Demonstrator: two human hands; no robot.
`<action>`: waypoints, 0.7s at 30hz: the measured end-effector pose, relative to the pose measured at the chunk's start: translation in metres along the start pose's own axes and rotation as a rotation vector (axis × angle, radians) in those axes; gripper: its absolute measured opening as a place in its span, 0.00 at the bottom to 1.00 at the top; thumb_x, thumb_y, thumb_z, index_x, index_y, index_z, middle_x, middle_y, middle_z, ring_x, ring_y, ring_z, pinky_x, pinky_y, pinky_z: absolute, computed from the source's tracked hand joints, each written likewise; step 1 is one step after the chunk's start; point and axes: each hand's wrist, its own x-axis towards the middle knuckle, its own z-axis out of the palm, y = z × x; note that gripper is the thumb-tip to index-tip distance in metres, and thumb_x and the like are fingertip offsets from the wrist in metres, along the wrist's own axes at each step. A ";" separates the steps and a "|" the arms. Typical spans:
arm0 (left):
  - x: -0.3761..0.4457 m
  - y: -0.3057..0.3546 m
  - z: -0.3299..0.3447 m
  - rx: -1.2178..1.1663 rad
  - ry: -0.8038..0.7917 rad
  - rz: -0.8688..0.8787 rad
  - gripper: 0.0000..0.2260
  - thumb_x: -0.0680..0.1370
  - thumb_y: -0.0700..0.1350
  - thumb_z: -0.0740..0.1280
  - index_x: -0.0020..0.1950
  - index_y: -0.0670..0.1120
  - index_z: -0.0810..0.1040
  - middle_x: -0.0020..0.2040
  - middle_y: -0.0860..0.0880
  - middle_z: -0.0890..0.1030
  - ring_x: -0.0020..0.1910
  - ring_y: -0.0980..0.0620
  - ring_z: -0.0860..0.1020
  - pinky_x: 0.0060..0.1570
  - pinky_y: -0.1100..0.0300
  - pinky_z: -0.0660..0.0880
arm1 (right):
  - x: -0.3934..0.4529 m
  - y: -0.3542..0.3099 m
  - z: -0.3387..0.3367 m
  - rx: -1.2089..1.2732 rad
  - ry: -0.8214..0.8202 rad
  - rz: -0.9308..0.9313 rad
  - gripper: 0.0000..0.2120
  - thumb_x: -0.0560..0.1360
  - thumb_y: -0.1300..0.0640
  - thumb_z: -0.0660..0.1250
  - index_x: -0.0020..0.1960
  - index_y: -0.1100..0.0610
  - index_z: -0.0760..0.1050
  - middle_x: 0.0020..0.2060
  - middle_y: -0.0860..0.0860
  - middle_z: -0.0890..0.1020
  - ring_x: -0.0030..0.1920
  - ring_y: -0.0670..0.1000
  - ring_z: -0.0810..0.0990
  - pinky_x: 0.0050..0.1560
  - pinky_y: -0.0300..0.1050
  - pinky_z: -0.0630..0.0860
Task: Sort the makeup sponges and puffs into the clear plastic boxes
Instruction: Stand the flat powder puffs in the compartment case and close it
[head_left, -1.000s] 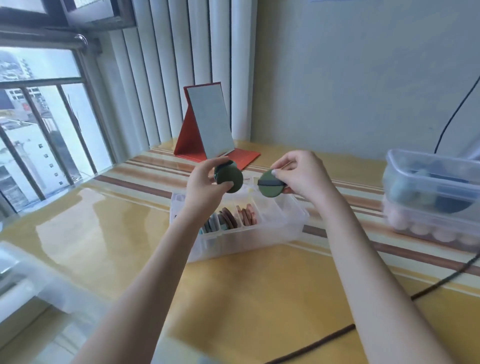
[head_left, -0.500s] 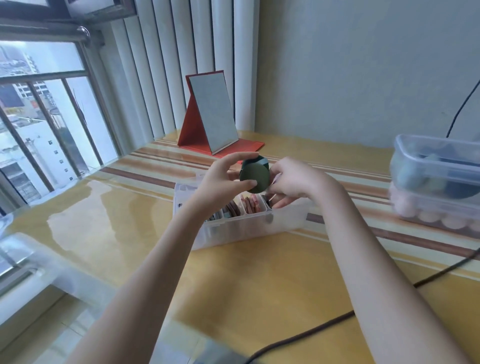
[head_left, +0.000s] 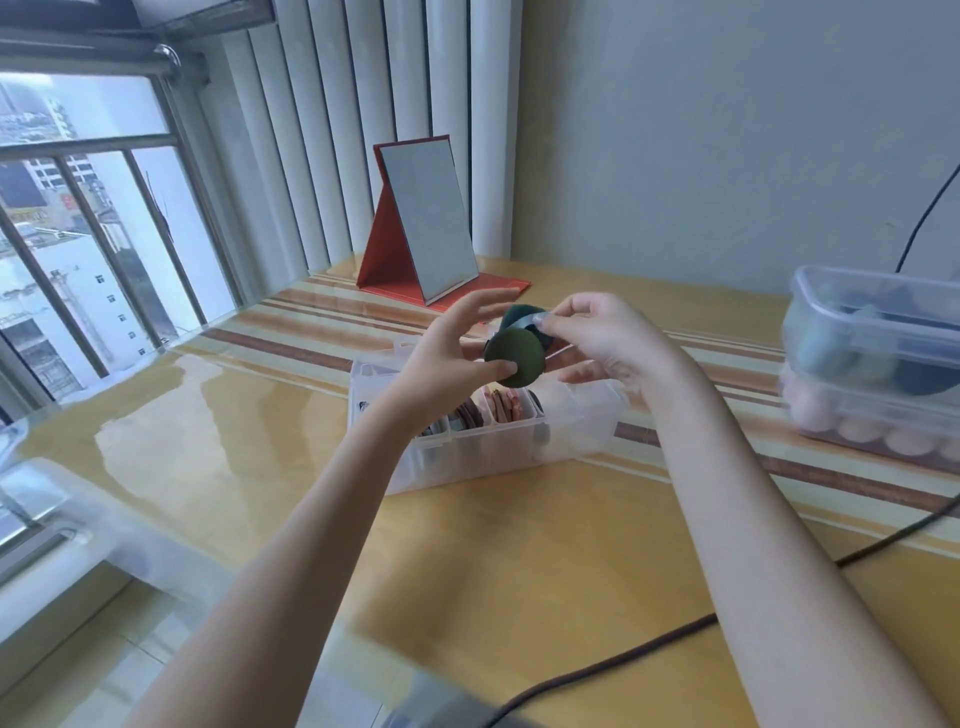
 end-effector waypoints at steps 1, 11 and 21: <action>0.001 -0.001 0.000 -0.002 0.031 0.005 0.28 0.70 0.30 0.71 0.66 0.50 0.71 0.62 0.53 0.74 0.64 0.53 0.74 0.55 0.64 0.77 | 0.000 -0.001 -0.001 -0.038 0.057 -0.013 0.06 0.76 0.55 0.69 0.44 0.56 0.75 0.39 0.54 0.84 0.35 0.48 0.84 0.27 0.37 0.75; 0.005 -0.005 -0.003 0.056 0.252 -0.076 0.12 0.72 0.36 0.72 0.53 0.45 0.77 0.43 0.48 0.83 0.45 0.52 0.82 0.44 0.63 0.79 | -0.010 -0.012 0.016 -0.784 -0.029 -0.004 0.10 0.71 0.57 0.74 0.47 0.62 0.78 0.33 0.54 0.77 0.32 0.54 0.74 0.31 0.40 0.68; 0.004 -0.001 -0.001 0.028 0.182 -0.091 0.07 0.74 0.40 0.72 0.49 0.46 0.77 0.44 0.47 0.83 0.44 0.48 0.83 0.44 0.56 0.81 | -0.020 -0.021 0.005 -0.945 -0.221 0.079 0.16 0.79 0.49 0.63 0.54 0.61 0.79 0.34 0.52 0.72 0.27 0.51 0.66 0.29 0.41 0.62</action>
